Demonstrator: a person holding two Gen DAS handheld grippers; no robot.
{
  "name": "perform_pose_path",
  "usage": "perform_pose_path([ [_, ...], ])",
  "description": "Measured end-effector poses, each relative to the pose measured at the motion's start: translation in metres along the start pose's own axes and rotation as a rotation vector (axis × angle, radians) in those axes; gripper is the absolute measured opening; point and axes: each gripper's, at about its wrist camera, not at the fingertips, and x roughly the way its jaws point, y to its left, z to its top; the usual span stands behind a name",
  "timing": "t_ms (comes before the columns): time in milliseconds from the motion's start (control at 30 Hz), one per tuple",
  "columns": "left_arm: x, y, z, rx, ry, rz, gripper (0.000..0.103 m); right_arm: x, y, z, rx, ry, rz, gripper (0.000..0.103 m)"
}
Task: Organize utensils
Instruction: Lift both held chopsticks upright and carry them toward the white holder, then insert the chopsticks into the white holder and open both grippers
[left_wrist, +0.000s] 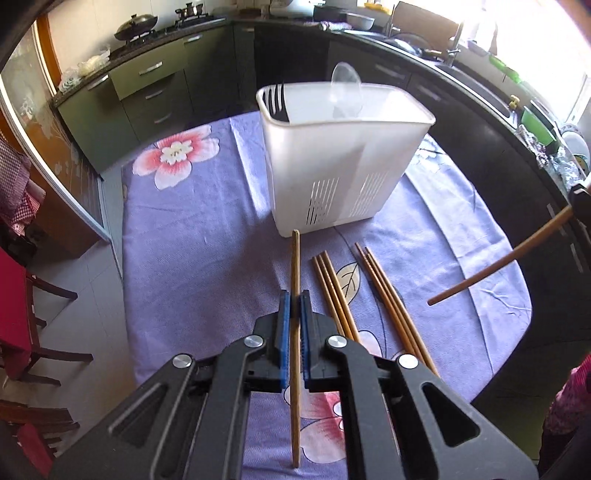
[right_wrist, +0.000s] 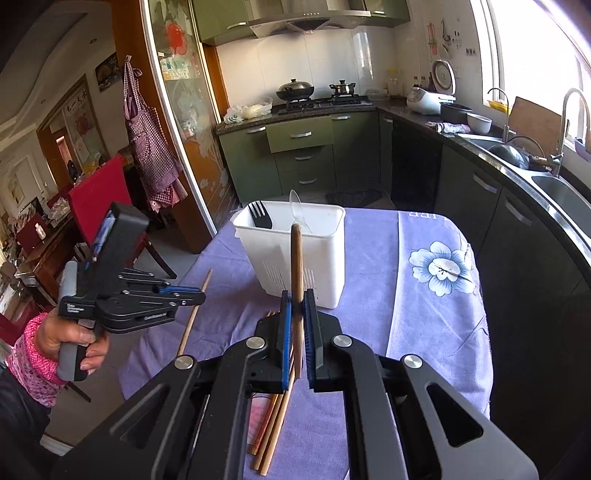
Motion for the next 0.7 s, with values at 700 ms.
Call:
perform_pose_path([
  [700, -0.078, 0.002, 0.001, 0.014, -0.167, -0.023, 0.005, -0.012, 0.017, 0.061, -0.058, -0.049, 0.015, 0.007],
])
